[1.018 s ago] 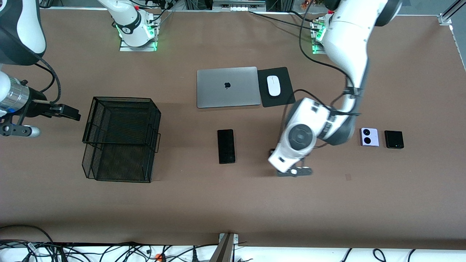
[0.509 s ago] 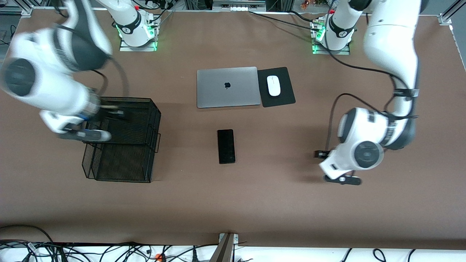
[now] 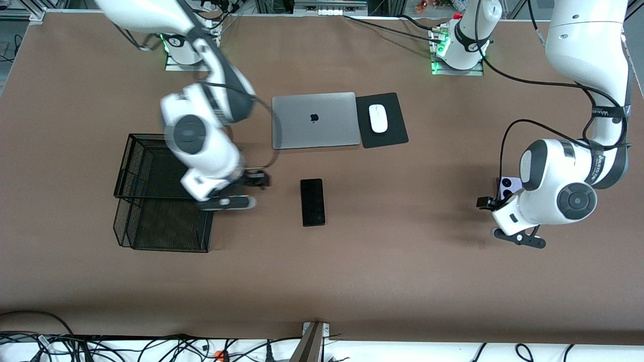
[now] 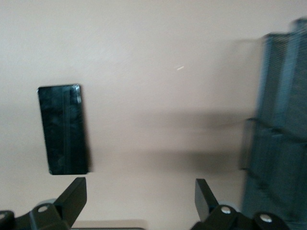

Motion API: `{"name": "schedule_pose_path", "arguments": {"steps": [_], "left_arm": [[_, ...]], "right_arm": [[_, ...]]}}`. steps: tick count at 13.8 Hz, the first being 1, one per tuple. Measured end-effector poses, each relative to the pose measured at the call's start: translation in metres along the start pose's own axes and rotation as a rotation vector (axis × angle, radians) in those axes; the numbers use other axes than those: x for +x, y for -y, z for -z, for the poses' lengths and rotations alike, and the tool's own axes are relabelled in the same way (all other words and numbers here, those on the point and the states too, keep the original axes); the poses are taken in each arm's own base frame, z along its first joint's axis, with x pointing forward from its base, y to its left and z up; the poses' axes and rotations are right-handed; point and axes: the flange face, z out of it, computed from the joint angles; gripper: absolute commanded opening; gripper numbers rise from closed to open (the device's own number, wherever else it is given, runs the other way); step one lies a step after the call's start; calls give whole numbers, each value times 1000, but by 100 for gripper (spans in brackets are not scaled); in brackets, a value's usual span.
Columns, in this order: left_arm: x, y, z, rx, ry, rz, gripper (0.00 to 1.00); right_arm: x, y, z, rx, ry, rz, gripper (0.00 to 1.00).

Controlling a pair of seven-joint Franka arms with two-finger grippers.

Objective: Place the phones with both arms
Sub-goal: 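Grasp the black phone with the right gripper while the left grasps the white phone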

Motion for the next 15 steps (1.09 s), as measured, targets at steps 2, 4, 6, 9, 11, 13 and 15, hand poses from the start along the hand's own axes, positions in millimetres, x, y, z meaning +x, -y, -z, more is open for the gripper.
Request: {"name": "schedule_pose_path", "arguments": {"steps": [2, 4, 6, 9, 11, 13, 15], "left_arm": [[-22, 18, -23, 0, -46, 24, 100], [-43, 37, -40, -7, -47, 55, 100], [-55, 48, -50, -10, -54, 77, 100], [-69, 60, -65, -15, -56, 114, 100], [-81, 71, -78, -15, -71, 144, 100], [-90, 75, -89, -17, -83, 188, 100], [-95, 69, -98, -20, -93, 235, 100]], "right_arm": [[-12, 44, -24, -13, -5, -9, 100], [-13, 73, -43, 5, -25, -8, 100], [-9, 86, -60, 26, -47, 1, 100], [-12, 101, -92, 50, -70, 18, 100], [-13, 107, -111, 69, -88, 25, 100], [-14, 110, -128, 79, -107, 33, 100], [-15, 111, -138, 68, -120, 51, 100]]}}
